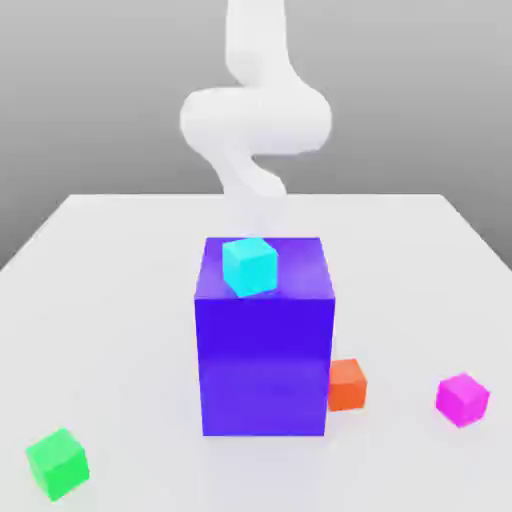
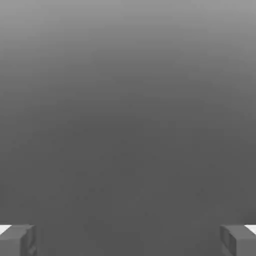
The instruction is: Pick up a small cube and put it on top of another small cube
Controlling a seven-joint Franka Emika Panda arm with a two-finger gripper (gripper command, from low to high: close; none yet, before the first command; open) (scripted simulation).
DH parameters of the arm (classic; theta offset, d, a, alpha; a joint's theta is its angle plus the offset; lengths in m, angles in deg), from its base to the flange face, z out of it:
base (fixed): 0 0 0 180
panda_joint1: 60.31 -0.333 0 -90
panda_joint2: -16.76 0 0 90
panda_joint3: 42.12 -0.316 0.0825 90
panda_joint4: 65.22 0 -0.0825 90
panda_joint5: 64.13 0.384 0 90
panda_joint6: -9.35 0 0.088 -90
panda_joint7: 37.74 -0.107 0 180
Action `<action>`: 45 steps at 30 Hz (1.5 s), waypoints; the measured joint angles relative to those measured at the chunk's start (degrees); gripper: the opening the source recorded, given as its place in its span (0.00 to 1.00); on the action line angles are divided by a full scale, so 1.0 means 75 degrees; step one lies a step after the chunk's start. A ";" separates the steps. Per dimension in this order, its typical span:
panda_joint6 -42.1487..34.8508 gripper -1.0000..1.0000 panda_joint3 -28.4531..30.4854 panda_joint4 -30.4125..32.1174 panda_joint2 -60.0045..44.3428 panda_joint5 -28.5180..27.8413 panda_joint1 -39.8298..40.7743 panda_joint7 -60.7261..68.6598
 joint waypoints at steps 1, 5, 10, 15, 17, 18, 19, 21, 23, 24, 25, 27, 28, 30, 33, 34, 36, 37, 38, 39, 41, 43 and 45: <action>0.0123 0.50 0.0041 0.0075 -0.0259 0.0031 -0.0231 0.0367; 0.0586 0.50 0.0167 0.0357 -0.1232 0.0166 -0.1070 0.1754; 0.1152 0.50 0.0211 0.0701 -0.2427 0.0377 -0.1993 0.3488; 0.1716 0.50 0.0096 0.1045 -0.3620 0.0574 -0.2773 0.5209; 0.1942 0.50 -0.0036 0.1183 -0.4096 0.0633 -0.3001 0.5883; 0.2056 0.50 -0.0095 0.1252 -0.4333 0.0645 -0.3118 0.6209; 0.2171 0.50 -0.0165 0.1321 -0.4570 0.0647 -0.3225 0.6526; 0.2398 0.50 -0.0329 0.1460 -0.5042 0.0605 -0.3523 0.7125; 0.2634 0.50 -0.0451 0.1600 -0.5514 0.0492 -0.3760 0.7679; 0.2751 0.50 -0.0501 0.1671 -0.5749 0.0407 -0.3881 0.7934; 0.2868 0.50 -0.0554 0.1741 -0.5984 0.0299 -0.3960 0.8172; 0.3100 0.50 -0.0655 0.1882 -0.6453 0.0004 -0.4086 0.8592; 0.3210 0.50 -0.0682 0.1950 -0.6686 -0.0175 -0.4171 0.8778; 0.3565 0.50 -0.0657 0.1940 -0.7205 -0.0430 -0.4269 0.8857; 0.4206 0.50 -0.0524 0.1803 -0.8028 -0.0643 -0.4393 0.8774; 0.4426 0.50 -0.0473 0.1751 -0.8303 -0.0682 -0.4437 0.8747; 0.4551 0.00 -0.0446 0.1721 -0.8461 -0.0705 -0.4459 0.8729; 0.4549 0.00 -0.0446 0.1721 -0.8460 -0.0705 -0.4459 0.8729; 0.4544 0.00 -0.0446 0.1721 -0.8460 -0.0707 -0.4459 0.8728; 0.4538 0.00 -0.0446 0.1721 -0.8460 -0.0708 -0.4459 0.8726; 0.4596 0.00 -0.0434 0.1705 -0.8538 -0.0722 -0.4470 0.8716; 0.4368 0.00 -0.0479 0.1763 -0.8250 -0.0686 -0.4434 0.8750; 0.3978 0.00 -0.0554 0.1861 -0.7761 -0.0585 -0.4382 0.8829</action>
